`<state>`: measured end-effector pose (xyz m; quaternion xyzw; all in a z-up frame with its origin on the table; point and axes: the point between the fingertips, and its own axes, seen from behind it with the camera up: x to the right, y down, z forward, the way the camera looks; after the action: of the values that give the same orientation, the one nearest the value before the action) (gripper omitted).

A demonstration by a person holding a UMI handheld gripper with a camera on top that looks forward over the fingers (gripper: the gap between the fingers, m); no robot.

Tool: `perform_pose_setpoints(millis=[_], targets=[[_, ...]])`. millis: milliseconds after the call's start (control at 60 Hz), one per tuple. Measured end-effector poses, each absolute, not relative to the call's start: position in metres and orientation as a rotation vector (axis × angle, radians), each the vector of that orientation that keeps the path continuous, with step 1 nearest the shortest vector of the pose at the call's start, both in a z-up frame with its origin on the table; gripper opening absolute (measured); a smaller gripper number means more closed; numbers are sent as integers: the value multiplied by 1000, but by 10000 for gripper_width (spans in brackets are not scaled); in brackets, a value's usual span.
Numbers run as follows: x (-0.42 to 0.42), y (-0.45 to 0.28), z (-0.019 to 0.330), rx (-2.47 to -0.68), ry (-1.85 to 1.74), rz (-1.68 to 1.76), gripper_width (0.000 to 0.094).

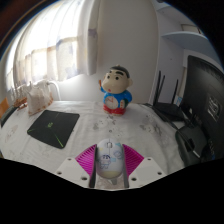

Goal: Arrange mouse

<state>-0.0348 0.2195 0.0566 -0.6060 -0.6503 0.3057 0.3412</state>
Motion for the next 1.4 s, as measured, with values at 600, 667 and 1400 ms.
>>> perform_pose_setpoints(millis=[600,667,1400], targets=[[-168,-50,30,-1615,-1749,836,378],[-168,-58,6,-1659,-1746,813,382],[24,-25,140,-1740,-1711,564,854]])
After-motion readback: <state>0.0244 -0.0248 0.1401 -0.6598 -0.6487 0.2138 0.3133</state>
